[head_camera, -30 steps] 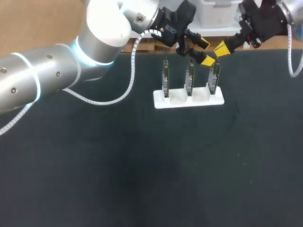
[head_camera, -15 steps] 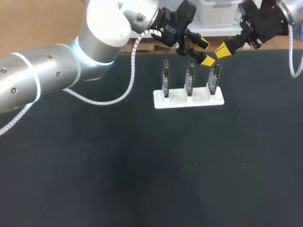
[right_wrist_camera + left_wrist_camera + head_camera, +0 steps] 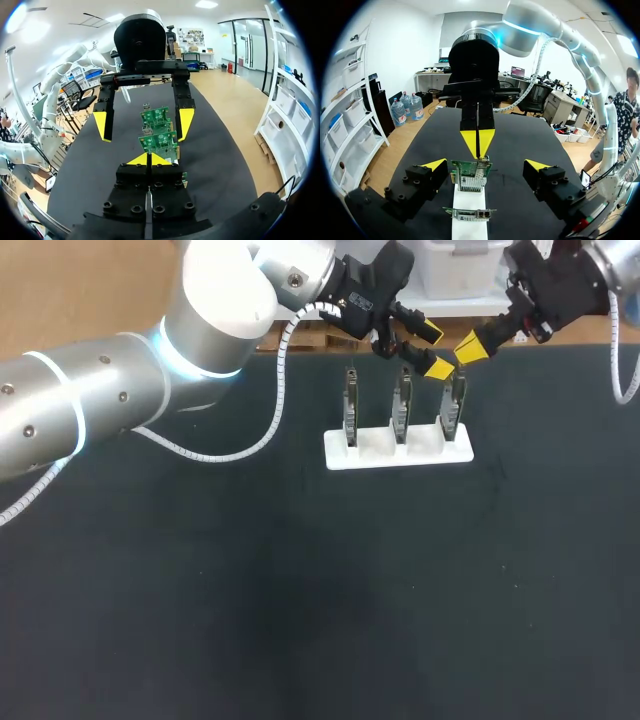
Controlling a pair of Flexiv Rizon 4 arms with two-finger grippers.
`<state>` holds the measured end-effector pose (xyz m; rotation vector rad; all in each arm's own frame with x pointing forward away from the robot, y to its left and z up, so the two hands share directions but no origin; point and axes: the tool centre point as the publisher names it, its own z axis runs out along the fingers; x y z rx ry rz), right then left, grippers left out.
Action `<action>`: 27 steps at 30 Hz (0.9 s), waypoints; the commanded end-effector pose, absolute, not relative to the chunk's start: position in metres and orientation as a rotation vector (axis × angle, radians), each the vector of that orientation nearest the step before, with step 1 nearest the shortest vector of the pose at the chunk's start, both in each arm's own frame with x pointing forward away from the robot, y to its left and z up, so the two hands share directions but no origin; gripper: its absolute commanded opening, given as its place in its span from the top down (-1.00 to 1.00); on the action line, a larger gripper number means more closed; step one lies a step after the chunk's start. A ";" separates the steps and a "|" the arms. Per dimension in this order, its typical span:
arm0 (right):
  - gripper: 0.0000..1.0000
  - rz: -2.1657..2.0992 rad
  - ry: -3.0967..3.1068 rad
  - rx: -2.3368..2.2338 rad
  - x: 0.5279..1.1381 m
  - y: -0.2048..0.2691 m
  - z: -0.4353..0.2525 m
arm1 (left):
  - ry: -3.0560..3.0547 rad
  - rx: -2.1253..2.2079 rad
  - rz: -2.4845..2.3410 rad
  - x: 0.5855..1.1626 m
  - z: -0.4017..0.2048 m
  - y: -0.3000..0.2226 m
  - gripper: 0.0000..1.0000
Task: Pick up the optical module with the left hand, and insert it into the network port with the right hand.
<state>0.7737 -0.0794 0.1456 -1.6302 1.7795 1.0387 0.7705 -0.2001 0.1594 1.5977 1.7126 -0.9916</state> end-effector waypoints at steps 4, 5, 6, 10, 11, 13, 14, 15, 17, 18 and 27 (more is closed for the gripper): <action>1.00 1.040 1.796 -1.627 0.771 -0.079 0.123 | 1.715 1.604 -0.993 0.773 0.160 -0.201 -1.00; 1.00 1.042 1.799 -1.627 0.771 -0.079 0.123 | 1.715 1.604 -0.993 0.773 0.160 -0.201 -1.00; 1.00 1.042 1.801 -1.626 0.771 -0.079 0.122 | 1.715 1.604 -0.993 0.773 0.160 -0.201 -1.00; 1.00 1.019 1.799 -1.649 0.769 -0.079 0.118 | 1.715 1.604 -0.993 0.773 0.160 -0.201 -1.00; 1.00 1.028 1.801 -1.645 0.769 -0.079 0.118 | 1.715 1.604 -0.993 0.773 0.160 -0.201 -1.00; 1.00 1.024 1.801 -1.646 0.769 -0.079 0.117 | 1.715 1.604 -0.993 0.773 0.160 -0.201 -1.00; 1.00 1.023 1.800 -1.648 0.769 -0.078 0.116 | 1.715 1.604 -0.993 0.773 0.160 -0.201 -1.00; 1.00 1.023 1.800 -1.648 0.769 -0.078 0.116 | 1.715 1.604 -0.993 0.773 0.160 -0.201 -1.00; 1.00 1.024 1.803 -1.647 0.769 -0.078 0.115 | 1.715 1.604 -0.993 0.773 0.160 -0.201 -1.00; 1.00 1.026 1.804 -1.646 0.769 -0.078 0.114 | 1.715 1.604 -0.993 0.773 0.160 -0.201 -1.00; 1.00 1.024 1.820 -1.649 0.767 -0.080 0.109 | 1.715 1.604 -0.993 0.773 0.160 -0.201 -1.00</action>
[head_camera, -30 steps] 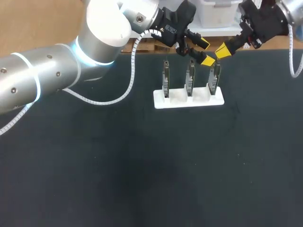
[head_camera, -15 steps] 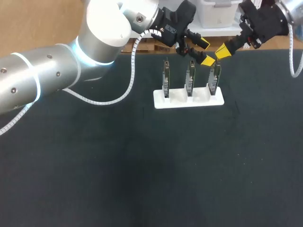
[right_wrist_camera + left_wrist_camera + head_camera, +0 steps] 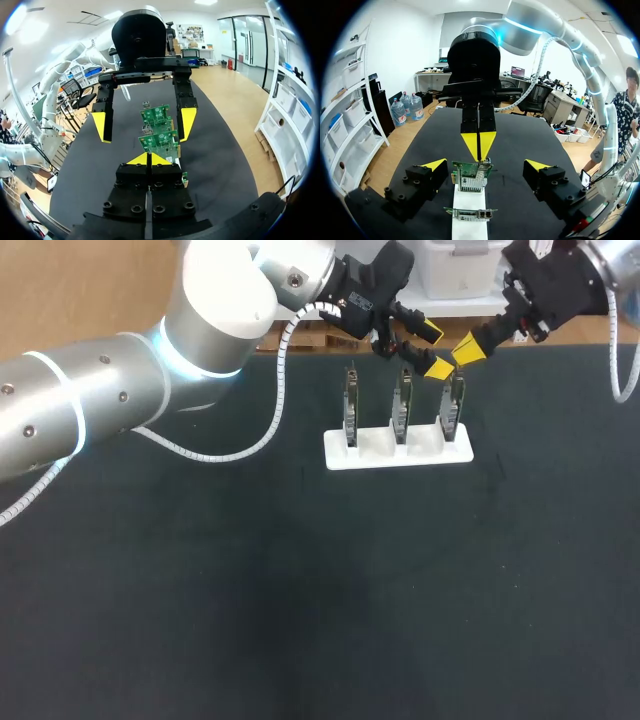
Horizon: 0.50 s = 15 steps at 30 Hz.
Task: Pick up the optical module with the left hand, and insert it into the network port with the right hand.
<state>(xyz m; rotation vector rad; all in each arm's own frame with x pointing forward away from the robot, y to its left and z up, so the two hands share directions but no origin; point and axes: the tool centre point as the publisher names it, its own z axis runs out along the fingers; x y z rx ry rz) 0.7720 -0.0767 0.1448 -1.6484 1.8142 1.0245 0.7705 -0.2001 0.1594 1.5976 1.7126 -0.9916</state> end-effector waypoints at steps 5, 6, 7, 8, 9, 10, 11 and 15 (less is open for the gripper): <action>1.00 1.015 1.822 -1.660 0.765 -0.081 0.107 | 1.715 1.604 -0.993 0.773 0.160 -0.201 -1.00; 1.00 1.015 1.823 -1.659 0.765 -0.081 0.106 | 1.715 1.604 -0.993 0.773 0.160 -0.201 -1.00; 1.00 1.014 1.826 -1.658 0.766 -0.082 0.105 | 1.715 1.604 -0.993 0.773 0.160 -0.201 -1.00; 1.00 1.014 1.828 -1.658 0.766 -0.082 0.104 | 1.715 1.604 -0.993 0.773 0.160 -0.201 -1.00; 1.00 1.013 1.829 -1.658 0.766 -0.082 0.104 | 1.715 1.604 -0.993 0.773 0.160 -0.201 -1.00; 1.00 1.013 1.830 -1.658 0.766 -0.082 0.104 | 1.715 1.604 -0.993 0.773 0.160 -0.201 -1.00; 1.00 1.013 1.831 -1.658 0.766 -0.082 0.104 | 1.715 1.604 -0.993 0.773 0.160 -0.201 -1.00; 1.00 1.004 1.832 -1.664 0.767 -0.083 0.102 | 1.715 1.604 -0.993 0.773 0.160 -0.201 -1.00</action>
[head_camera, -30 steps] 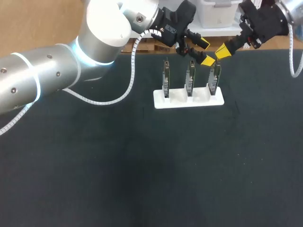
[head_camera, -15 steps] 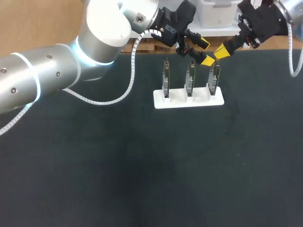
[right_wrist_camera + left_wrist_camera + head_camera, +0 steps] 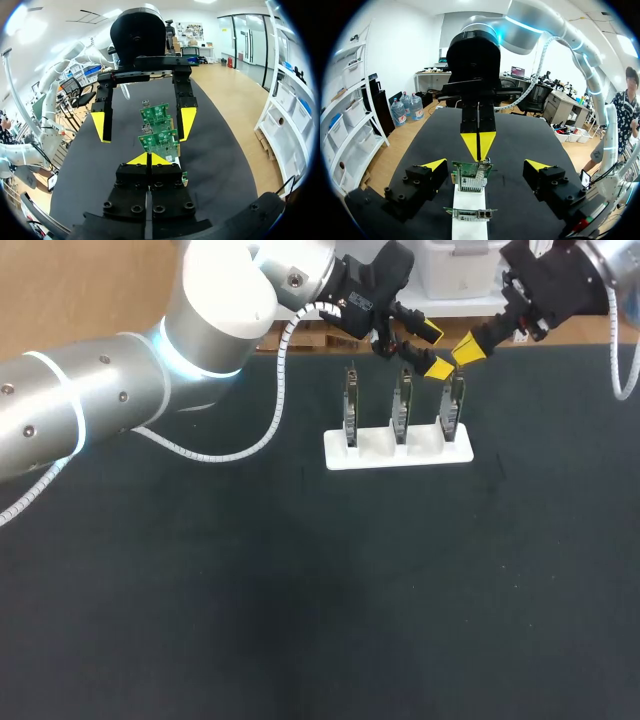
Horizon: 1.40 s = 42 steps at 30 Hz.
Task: Pick up the optical module with the left hand, and insert it into the network port with the right hand.
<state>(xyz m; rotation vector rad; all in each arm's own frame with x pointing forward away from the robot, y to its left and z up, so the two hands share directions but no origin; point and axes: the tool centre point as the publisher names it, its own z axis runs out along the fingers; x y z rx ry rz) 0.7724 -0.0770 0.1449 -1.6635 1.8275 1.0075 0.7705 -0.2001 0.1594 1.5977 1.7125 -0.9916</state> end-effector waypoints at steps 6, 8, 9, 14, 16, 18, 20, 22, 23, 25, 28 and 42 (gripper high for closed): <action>1.00 1.010 1.835 -1.646 0.769 -0.085 0.105 | 1.715 1.604 -0.993 0.773 0.160 -0.201 -1.00; 1.00 1.035 1.838 -1.623 0.770 -0.085 0.109 | 1.715 1.604 -0.993 0.773 0.160 -0.201 -1.00; 1.00 1.031 1.833 -1.622 0.771 -0.085 0.110 | 1.715 1.604 -0.993 0.773 0.160 -0.201 -1.00; 1.00 1.044 1.812 -1.602 0.771 -0.085 0.121 | 1.715 1.604 -0.993 0.773 0.160 -0.201 -1.00; 1.00 1.044 1.804 -1.598 0.771 -0.085 0.125 | 1.715 1.604 -0.993 0.773 0.160 -0.201 -1.00; 1.00 1.042 1.797 -1.593 0.771 -0.086 0.128 | 1.715 1.604 -0.993 0.773 0.160 -0.201 -1.00; 1.00 1.039 1.789 -1.592 0.771 -0.086 0.131 | 1.715 1.604 -0.993 0.773 0.160 -0.201 -1.00; 1.00 1.040 1.783 -1.587 0.771 -0.087 0.134 | 1.715 1.604 -0.993 0.773 0.160 -0.201 -1.00; 1.00 1.038 1.781 -1.585 0.771 -0.087 0.135 | 1.715 1.604 -0.993 0.773 0.160 -0.201 -1.00; 1.00 1.038 1.773 -1.584 0.770 -0.087 0.137 | 1.715 1.604 -0.993 0.773 0.160 -0.201 -1.00; 1.00 1.038 1.761 -1.583 0.770 -0.087 0.141 | 1.715 1.604 -0.993 0.773 0.160 -0.201 -1.00; 1.00 1.033 1.727 -1.586 0.772 -0.083 0.149 | 1.715 1.604 -0.993 0.773 0.160 -0.201 -1.00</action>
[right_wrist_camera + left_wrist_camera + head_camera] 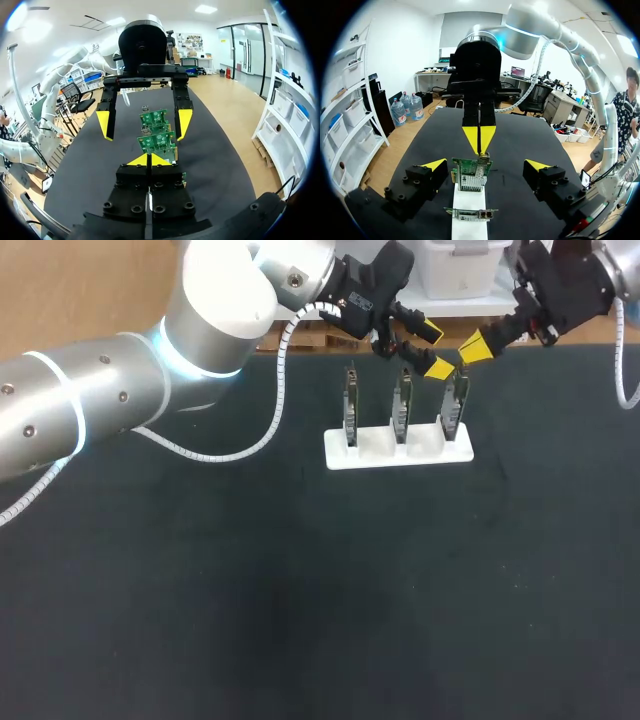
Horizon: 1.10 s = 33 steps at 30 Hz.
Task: Pick up the optical module with the left hand, and insert it into the network port with the right hand.
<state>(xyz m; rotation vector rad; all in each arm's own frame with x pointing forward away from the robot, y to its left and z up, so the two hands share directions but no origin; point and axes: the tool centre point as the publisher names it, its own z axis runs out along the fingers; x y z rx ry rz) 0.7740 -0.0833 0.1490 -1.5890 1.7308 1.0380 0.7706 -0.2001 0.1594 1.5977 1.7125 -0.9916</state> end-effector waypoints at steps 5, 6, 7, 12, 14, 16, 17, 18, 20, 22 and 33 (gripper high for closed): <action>1.00 1.034 1.710 -1.586 0.772 -0.080 0.154 | 1.715 1.604 -0.993 0.773 0.160 -0.201 -1.00; 1.00 1.034 1.707 -1.585 0.772 -0.080 0.155 | 1.715 1.604 -0.993 0.773 0.160 -0.201 -1.00; 1.00 1.033 1.705 -1.585 0.772 -0.080 0.155 | 1.715 1.604 -0.993 0.773 0.160 -0.201 -1.00; 1.00 1.031 1.700 -1.587 0.773 -0.079 0.156 | 1.715 1.604 -0.993 0.773 0.160 -0.201 -1.00; 1.00 1.029 1.698 -1.590 0.772 -0.078 0.157 | 1.715 1.604 -0.993 0.773 0.160 -0.201 -1.00; 1.00 1.029 1.698 -1.590 0.772 -0.077 0.157 | 1.715 1.604 -0.993 0.773 0.160 -0.201 -1.00; 1.00 1.028 1.698 -1.589 0.772 -0.076 0.157 | 1.715 1.604 -0.993 0.773 0.160 -0.201 -1.00; 1.00 1.029 1.697 -1.588 0.773 -0.076 0.157 | 1.715 1.604 -0.993 0.773 0.160 -0.201 -1.00; 1.00 1.029 1.694 -1.587 0.773 -0.074 0.159 | 1.715 1.604 -0.993 0.773 0.160 -0.201 -1.00; 1.00 1.028 1.689 -1.588 0.774 -0.073 0.159 | 1.715 1.604 -0.993 0.773 0.160 -0.201 -1.00; 1.00 1.011 1.683 -1.594 0.779 -0.072 0.160 | 1.715 1.604 -0.993 0.773 0.160 -0.201 -1.00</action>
